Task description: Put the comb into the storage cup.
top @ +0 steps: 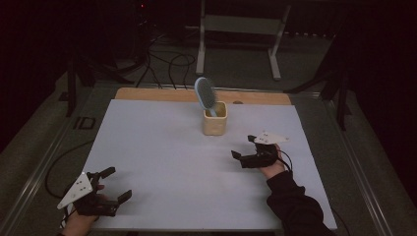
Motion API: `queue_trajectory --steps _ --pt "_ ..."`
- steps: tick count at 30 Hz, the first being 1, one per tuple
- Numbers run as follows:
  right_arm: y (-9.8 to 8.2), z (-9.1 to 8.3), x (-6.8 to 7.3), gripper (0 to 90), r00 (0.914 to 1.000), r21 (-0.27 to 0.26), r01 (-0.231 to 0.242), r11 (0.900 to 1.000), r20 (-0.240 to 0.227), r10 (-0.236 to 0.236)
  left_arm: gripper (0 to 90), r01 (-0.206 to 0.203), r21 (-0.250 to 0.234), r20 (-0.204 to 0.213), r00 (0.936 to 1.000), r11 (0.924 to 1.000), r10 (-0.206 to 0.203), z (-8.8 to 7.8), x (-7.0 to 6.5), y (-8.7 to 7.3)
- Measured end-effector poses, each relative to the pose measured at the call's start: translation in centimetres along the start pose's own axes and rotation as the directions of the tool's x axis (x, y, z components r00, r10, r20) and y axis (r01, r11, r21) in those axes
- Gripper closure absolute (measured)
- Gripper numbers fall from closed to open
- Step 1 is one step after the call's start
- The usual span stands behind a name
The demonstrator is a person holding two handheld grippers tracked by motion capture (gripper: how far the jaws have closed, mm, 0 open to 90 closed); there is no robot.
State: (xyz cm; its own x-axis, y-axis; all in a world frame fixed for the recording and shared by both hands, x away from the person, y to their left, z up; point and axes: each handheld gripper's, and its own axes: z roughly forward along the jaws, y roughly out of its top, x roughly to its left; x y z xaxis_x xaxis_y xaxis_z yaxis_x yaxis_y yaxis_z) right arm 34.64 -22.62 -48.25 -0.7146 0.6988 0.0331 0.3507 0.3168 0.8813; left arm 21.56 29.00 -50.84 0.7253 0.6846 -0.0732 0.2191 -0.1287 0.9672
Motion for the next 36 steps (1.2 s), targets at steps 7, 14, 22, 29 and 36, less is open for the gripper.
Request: queue_trajectory --steps 7,14,22,29,36 --pt "-1.6 -1.5 0.6 9.0 1.0000 -0.001 0.005 1.000 0.007 -0.005 0.0 0.003 -0.001 0.001 1.0000 1.0000 -0.003 0.1 0.1 0.0" --pt "-3.3 -3.2 1.3 9.0 0.9996 0.008 0.004 1.000 0.028 -0.004 0.0 -0.003 0.000 -0.002 1.0000 1.0000 0.003 0.0 0.0 0.0" --pt "-4.6 -5.1 1.6 9.0 0.9984 0.009 -0.007 1.000 0.056 0.006 0.0 -0.006 0.003 -0.002 1.0000 1.0000 0.006 0.0 0.0 0.0" --pt "-5.9 -6.8 2.1 9.1 0.9955 0.014 -0.034 0.999 0.089 0.032 0.0 -0.010 0.005 0.000 0.9999 0.9999 0.010 0.1 -0.1 0.0" --pt "-6.9 -7.6 2.4 9.0 0.9937 0.025 -0.038 0.999 0.106 0.035 0.0 -0.011 0.001 0.000 0.9999 0.9999 0.011 0.0 -0.1 0.1"
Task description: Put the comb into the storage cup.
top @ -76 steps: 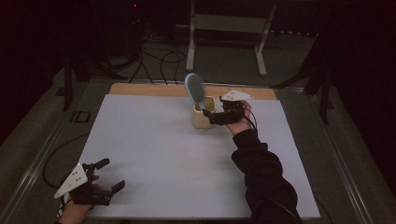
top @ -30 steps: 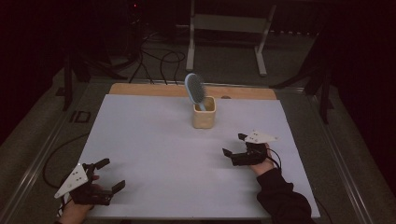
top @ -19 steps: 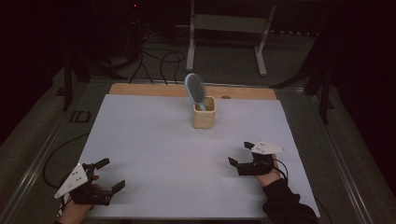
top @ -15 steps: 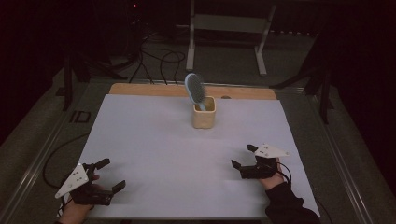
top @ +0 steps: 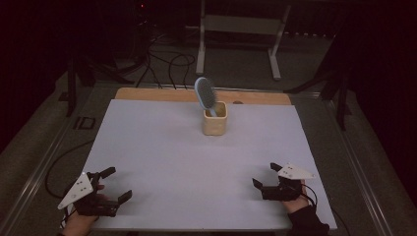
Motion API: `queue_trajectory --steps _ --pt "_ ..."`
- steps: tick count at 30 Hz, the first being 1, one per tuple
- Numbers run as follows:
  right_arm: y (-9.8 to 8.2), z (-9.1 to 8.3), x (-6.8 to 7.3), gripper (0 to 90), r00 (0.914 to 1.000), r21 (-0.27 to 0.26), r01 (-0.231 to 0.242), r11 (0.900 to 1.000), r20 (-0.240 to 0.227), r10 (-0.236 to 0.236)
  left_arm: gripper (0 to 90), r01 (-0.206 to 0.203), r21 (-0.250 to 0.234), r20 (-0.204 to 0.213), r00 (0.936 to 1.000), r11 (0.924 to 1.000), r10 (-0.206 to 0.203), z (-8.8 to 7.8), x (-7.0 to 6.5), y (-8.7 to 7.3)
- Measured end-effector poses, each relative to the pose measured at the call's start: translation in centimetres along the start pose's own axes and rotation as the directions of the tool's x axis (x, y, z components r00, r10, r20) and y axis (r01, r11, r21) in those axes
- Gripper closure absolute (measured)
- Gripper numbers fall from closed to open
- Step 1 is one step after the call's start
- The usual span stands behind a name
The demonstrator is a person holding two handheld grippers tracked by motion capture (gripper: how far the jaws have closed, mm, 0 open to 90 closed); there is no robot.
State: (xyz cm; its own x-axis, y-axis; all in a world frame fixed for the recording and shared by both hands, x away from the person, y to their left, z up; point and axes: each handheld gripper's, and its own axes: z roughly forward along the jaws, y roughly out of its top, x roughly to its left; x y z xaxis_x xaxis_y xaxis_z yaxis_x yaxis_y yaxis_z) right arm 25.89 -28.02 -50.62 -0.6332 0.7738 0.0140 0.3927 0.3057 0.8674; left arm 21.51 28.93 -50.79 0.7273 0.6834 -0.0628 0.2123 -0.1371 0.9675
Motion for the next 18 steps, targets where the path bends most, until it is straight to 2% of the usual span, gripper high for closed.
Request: queue_trajectory --steps 3,7,10,14,18 --pt "-0.1 -0.5 0.0 9.0 0.9999 -0.013 -0.015 1.000 0.001 0.015 0.0 0.000 0.001 0.000 1.0000 1.0000 0.000 0.0 0.0 0.0" --pt "-0.7 -1.1 0.1 9.0 0.9997 -0.011 -0.007 1.000 0.022 0.008 0.0 -0.001 0.000 -0.001 1.0000 1.0000 0.001 0.0 0.0 0.0" --pt "-1.2 -1.1 0.0 9.0 0.9996 0.005 -0.004 1.000 0.027 0.004 0.0 -0.003 0.003 0.000 1.0000 1.0000 0.003 0.1 0.0 0.0" --pt "-1.2 -1.0 -0.1 9.0 0.9996 -0.007 -0.016 1.000 0.025 0.016 0.0 -0.006 0.006 0.000 1.0000 1.0000 0.006 0.1 -0.1 0.0" --pt "-1.0 -0.8 0.1 9.0 0.9998 -0.008 0.003 1.000 0.017 -0.003 0.0 -0.003 0.003 0.002 1.0000 1.0000 0.003 0.1 0.0 0.0"
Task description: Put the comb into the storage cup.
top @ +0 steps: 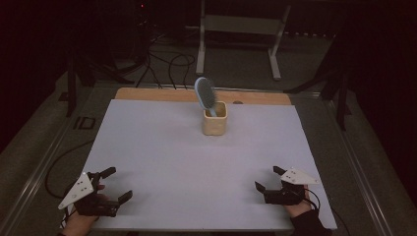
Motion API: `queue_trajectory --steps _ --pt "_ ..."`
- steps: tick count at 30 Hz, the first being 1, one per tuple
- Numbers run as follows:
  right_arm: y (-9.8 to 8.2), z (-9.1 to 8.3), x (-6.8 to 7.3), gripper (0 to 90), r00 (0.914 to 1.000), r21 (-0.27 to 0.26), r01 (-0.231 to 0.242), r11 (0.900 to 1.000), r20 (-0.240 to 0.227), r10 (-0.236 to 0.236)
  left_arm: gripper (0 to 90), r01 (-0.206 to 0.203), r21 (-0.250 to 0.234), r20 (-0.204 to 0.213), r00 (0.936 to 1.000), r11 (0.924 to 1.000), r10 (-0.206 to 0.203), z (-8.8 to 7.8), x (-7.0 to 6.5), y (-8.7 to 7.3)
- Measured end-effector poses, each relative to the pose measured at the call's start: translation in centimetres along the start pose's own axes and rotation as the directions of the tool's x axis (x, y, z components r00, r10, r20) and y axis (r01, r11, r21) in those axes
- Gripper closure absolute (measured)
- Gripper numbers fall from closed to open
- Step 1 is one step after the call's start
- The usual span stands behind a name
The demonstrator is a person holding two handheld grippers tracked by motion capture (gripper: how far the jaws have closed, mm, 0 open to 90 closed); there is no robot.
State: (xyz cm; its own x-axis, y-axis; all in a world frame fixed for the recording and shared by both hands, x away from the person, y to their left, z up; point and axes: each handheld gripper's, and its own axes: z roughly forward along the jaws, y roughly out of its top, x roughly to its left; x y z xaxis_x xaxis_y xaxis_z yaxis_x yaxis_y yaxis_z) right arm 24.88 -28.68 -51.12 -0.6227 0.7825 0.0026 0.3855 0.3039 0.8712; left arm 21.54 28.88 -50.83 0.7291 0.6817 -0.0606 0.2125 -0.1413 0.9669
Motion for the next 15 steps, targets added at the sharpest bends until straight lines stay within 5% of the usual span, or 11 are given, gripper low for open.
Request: queue_trajectory --steps 15 --pt "0.08 0.04 0.07 9.0 1.0000 -0.004 0.002 1.000 -0.006 -0.002 0.0 -0.001 0.001 0.000 1.0000 1.0000 0.001 0.02 -0.04 0.01"
